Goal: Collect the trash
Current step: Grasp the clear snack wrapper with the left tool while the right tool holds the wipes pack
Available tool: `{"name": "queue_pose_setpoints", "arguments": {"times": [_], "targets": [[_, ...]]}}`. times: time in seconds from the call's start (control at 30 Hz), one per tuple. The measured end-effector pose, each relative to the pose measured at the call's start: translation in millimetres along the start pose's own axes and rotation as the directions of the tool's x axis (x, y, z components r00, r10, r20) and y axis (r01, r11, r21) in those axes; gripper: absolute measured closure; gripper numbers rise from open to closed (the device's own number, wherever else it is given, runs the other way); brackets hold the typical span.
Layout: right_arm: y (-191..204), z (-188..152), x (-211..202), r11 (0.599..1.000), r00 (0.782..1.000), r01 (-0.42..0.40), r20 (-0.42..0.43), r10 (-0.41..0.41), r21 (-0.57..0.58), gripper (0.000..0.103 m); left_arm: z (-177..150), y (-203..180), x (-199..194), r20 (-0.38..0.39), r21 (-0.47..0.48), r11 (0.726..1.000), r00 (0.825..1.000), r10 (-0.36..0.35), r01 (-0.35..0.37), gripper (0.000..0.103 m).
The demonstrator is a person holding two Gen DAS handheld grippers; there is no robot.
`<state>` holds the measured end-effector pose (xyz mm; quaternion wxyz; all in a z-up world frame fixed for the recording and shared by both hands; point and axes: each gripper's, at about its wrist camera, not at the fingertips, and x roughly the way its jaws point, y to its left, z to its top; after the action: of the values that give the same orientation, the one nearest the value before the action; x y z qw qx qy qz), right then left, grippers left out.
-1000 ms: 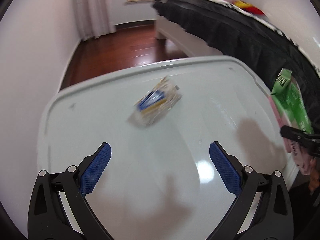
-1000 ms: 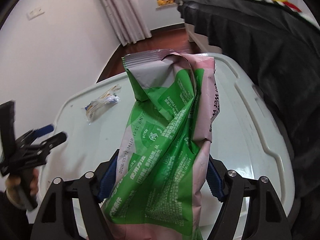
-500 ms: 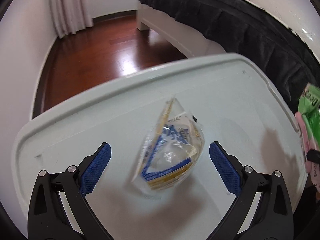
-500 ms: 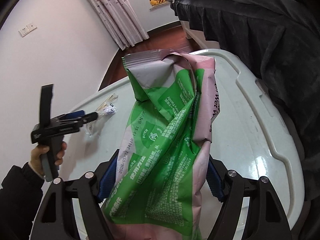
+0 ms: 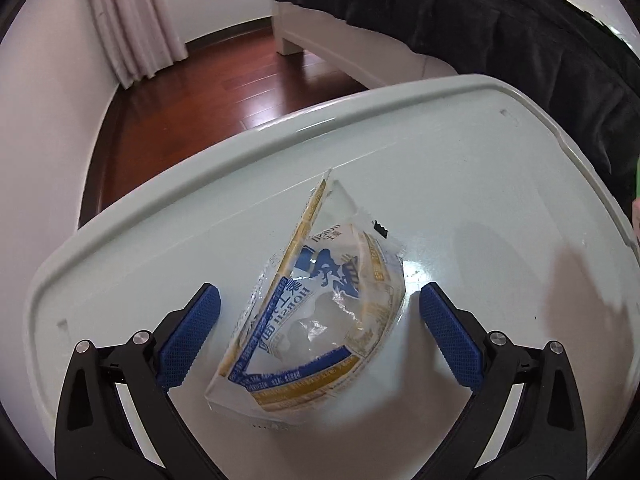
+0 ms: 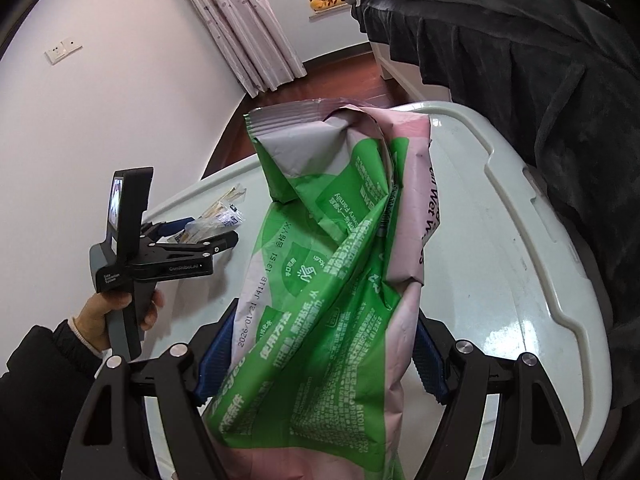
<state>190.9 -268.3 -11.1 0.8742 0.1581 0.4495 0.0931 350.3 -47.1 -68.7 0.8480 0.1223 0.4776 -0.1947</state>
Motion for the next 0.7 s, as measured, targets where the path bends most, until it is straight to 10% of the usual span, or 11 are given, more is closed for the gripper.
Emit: {"name": "queue_pose_setpoints", "arguments": {"times": [0.23, 0.47, 0.7], "targets": [[3, -3, -5, 1.0, 1.0, 0.017, 0.015, -0.016, -0.013, 0.028, -7, -6, -8, 0.001, -0.069, 0.997, 0.999, 0.045, -0.045, 0.01], [1, -3, -15, 1.0, 0.999, 0.014, 0.034, -0.014, 0.002, 0.028, -10, -21, -19, 0.041, -0.067, 0.995, 0.997, 0.073, -0.07, 0.085], [1, -6, -19, 1.0, 0.999, 0.012, 0.037, -0.013, 0.002, 0.028, -18, -32, -40, 0.069, -0.107, 0.989, 0.992, 0.109, -0.101, 0.091]]}}
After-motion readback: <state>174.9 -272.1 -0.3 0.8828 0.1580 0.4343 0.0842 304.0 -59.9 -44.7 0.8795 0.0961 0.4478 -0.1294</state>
